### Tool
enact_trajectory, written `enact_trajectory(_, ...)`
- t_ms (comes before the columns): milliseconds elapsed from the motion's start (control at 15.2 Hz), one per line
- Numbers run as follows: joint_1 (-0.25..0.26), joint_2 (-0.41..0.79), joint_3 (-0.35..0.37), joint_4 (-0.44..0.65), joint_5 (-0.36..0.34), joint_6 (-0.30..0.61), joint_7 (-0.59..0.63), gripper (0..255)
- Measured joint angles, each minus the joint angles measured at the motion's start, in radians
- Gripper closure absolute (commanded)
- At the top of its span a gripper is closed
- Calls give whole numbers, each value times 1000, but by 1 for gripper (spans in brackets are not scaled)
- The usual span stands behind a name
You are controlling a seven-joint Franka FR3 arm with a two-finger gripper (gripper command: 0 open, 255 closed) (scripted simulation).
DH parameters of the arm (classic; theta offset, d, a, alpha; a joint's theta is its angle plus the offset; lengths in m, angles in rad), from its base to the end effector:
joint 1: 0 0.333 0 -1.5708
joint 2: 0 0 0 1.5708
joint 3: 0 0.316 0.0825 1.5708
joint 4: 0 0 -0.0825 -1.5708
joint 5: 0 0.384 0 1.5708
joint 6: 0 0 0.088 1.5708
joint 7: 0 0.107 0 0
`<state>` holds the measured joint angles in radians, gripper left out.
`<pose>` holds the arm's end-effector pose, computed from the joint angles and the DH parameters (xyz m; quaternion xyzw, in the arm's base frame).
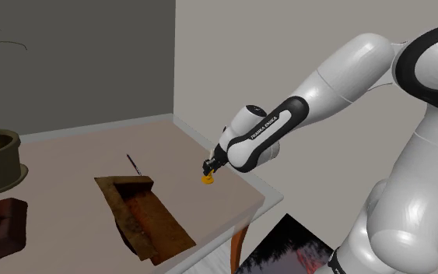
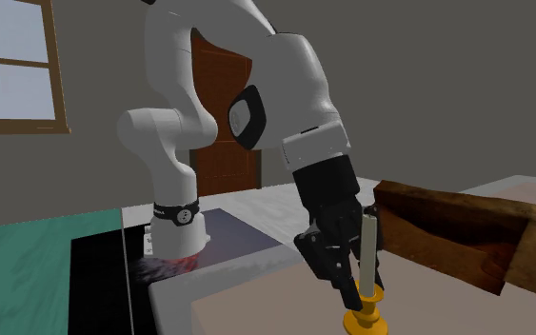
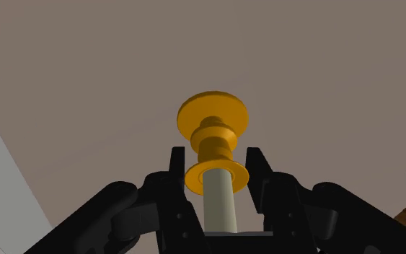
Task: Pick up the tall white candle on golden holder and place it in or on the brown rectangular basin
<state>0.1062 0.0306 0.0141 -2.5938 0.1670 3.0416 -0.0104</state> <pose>0.4747 0.0445 0.2906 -0.9780 0.0157 -0.2046 0.0368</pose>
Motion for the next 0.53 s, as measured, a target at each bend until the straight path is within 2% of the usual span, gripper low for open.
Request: enact_trajectory(528, -4, -84, -7, 6, -50, -91, 41, 255)
